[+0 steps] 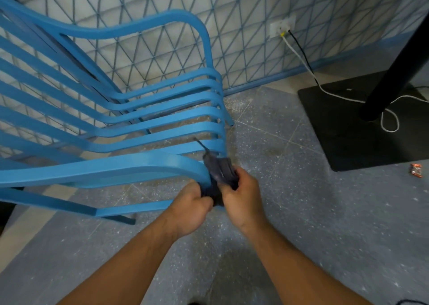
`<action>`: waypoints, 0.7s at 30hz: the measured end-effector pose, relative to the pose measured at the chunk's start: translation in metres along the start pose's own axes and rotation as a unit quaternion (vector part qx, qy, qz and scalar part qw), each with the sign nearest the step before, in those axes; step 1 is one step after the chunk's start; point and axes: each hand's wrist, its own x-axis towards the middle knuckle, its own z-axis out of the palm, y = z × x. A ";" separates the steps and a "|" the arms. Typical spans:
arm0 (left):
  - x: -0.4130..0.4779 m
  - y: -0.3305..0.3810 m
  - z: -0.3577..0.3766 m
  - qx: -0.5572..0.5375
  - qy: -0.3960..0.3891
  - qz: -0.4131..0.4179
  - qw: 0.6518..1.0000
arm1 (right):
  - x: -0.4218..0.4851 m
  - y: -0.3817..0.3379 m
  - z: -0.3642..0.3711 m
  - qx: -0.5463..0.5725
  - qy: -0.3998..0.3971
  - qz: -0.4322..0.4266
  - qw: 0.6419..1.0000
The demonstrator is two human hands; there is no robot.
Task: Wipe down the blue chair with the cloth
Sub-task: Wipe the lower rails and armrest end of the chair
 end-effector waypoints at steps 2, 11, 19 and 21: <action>0.002 -0.006 0.001 -0.013 -0.004 0.009 1.000 | 0.004 0.020 0.002 0.001 0.009 0.043 0.999; 0.016 -0.053 0.015 0.010 0.057 0.093 0.994 | 0.012 0.127 0.010 0.009 0.089 0.186 0.978; 0.059 -0.117 0.038 0.370 0.062 0.070 0.924 | 0.047 0.194 -0.002 -0.065 0.099 0.303 0.946; 0.076 -0.121 0.043 0.410 0.042 0.033 0.910 | 0.055 0.209 -0.004 -0.114 0.087 0.310 0.940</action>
